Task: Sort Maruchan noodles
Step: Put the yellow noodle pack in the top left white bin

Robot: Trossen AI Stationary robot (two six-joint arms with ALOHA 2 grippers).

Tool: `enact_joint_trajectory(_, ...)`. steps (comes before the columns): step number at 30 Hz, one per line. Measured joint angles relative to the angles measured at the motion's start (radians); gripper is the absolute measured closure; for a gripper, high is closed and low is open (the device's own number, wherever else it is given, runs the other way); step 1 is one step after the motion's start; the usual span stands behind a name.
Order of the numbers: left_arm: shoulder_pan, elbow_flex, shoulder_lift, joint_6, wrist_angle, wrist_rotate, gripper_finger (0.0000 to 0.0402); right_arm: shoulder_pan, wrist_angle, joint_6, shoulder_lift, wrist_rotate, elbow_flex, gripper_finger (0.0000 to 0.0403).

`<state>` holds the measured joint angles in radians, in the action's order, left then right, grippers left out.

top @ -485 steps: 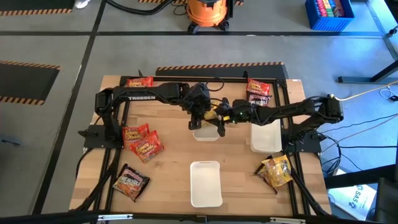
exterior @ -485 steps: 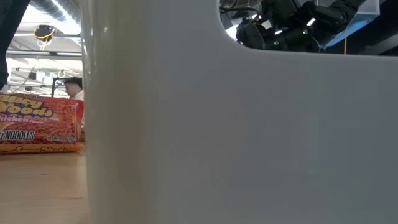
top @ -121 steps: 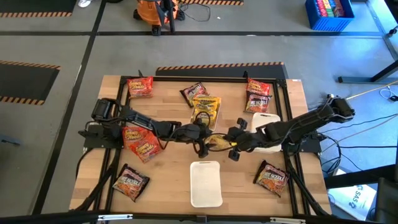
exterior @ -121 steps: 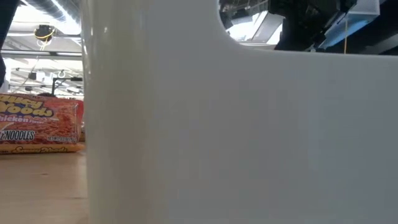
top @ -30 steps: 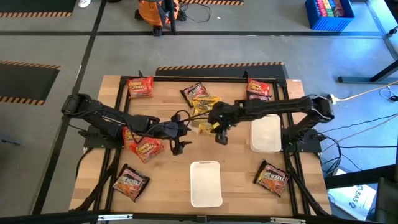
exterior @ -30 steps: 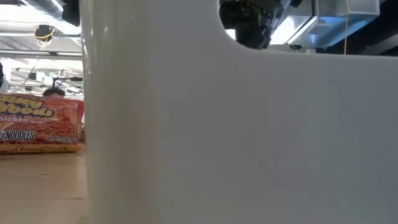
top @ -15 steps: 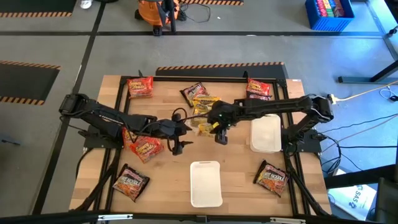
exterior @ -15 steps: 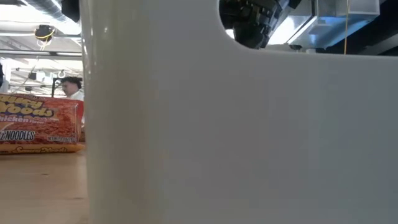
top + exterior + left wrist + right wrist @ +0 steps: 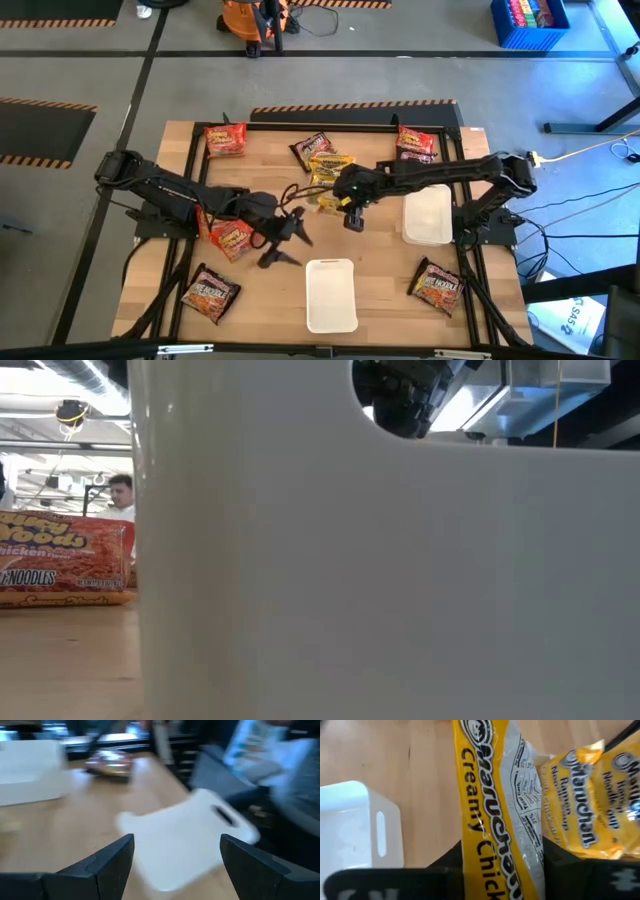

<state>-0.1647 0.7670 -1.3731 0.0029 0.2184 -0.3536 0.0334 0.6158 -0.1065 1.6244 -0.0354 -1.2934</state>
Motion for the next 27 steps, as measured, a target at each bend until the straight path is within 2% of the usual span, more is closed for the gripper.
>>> enact_joint_trajectory(2,0.000,0.000,0.000,-0.004,-0.012,-0.057,0.0114,0.000,0.008,0.006,0.000,0.022,-0.010,0.0303)
enact_joint_trajectory(6,0.001,0.001,0.023,-0.025,-0.084,-0.055,0.0114,0.000,0.022,0.029,0.000,0.041,-0.054,0.0303)
enact_joint_trajectory(8,0.009,0.005,0.036,-0.049,-0.142,0.020,0.0114,0.000,0.029,0.038,0.000,0.052,-0.074,0.0303)
enact_joint_trajectory(14,0.031,0.003,0.103,-0.097,-0.370,0.341,0.0114,0.034,0.023,0.062,0.000,0.078,-0.092,0.0303)
enact_joint_trajectory(17,0.044,-0.004,0.101,-0.104,-0.424,0.475,0.0114,0.059,-0.012,0.061,0.002,0.077,-0.076,0.0302)
enact_joint_trajectory(20,0.061,-0.044,0.101,-0.105,-0.422,0.549,0.0114,0.086,-0.040,0.054,0.019,0.052,-0.066,0.0302)
enact_joint_trajectory(23,0.081,-0.114,0.100,-0.117,-0.361,0.561,0.0114,0.102,-0.077,0.051,0.048,0.007,-0.067,0.0302)
enact_joint_trajectory(27,0.102,-0.198,0.101,-0.128,-0.201,0.562,0.0114,0.111,-0.098,0.052,0.094,-0.035,-0.066,0.0302)
